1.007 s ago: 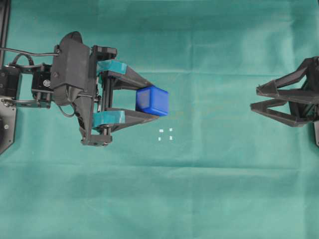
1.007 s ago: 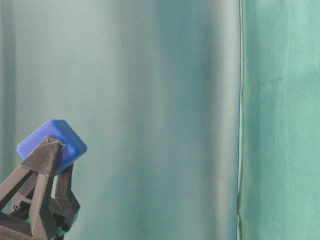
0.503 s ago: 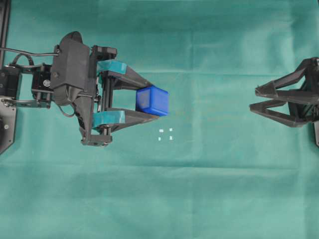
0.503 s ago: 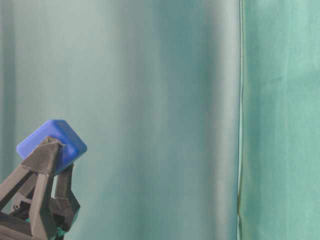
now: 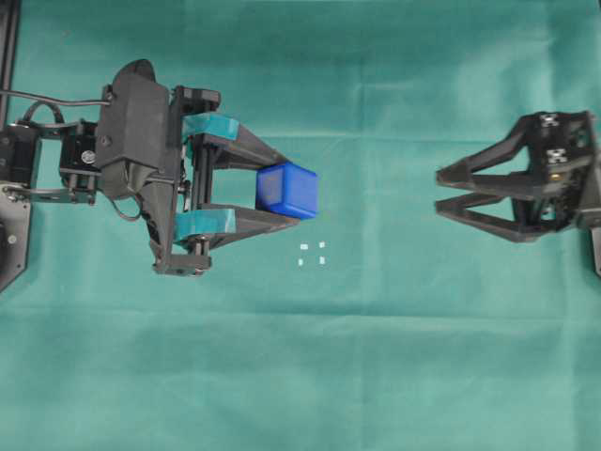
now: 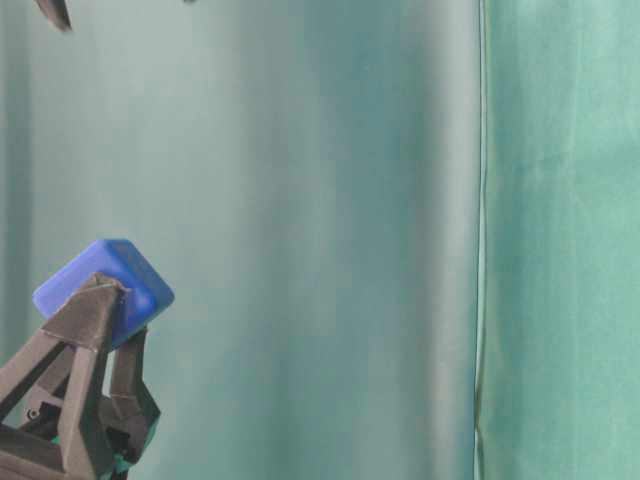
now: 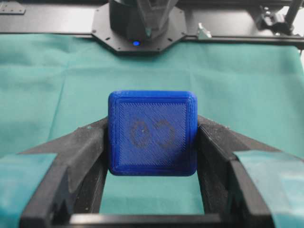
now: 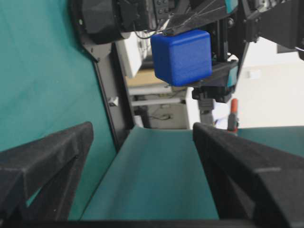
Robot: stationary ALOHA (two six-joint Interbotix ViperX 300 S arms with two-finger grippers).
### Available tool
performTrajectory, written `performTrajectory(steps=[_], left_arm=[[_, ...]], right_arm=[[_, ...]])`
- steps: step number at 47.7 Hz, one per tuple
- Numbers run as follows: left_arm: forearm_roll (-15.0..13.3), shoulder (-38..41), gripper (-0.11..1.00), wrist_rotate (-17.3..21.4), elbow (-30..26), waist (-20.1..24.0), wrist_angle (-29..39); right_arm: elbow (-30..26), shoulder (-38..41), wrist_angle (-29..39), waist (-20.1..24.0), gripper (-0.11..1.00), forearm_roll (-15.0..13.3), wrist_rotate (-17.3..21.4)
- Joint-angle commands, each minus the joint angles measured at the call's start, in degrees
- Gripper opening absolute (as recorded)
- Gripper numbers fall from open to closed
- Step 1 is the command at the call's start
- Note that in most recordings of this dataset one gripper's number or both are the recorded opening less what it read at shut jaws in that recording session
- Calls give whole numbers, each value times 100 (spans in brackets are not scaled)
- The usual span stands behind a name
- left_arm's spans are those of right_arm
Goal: Handover the blue block to the right arm after grasping it with the left arm, then place it in the designated position.
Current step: 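Move the open right gripper toward the cube held by the left gripper, then close the right gripper on the cube and open the left gripper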
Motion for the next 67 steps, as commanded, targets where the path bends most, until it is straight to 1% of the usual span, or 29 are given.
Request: performTrajectory(steps=[1,12,28,34,39,51,67], left_arm=[[-9,-114,47,9,-79,18,-44],[-9,-114,47,9,-79,18,-53],[-9,-167,46,9,-35,18,-53],[-9,-176,47,9,-35,9,-44],[-9,-176,47,9,-26,9,-35],[-9,-176,46,18,-26,18,-26],[-9,-176,46,18,-26,9,-26]], right_arm=[[-308,149,-44,9,93,26,44],[-844,800,-53,9,93,26,44],[-1925,2127,-211,0,93,18,44],[-2338,2540,-281,0,93,9,35],[-2566,2760,-281,0,93,0,18],[-2812,2979,-281,0,93,0,18],[-2812,2979,-255,0,92,0,18]])
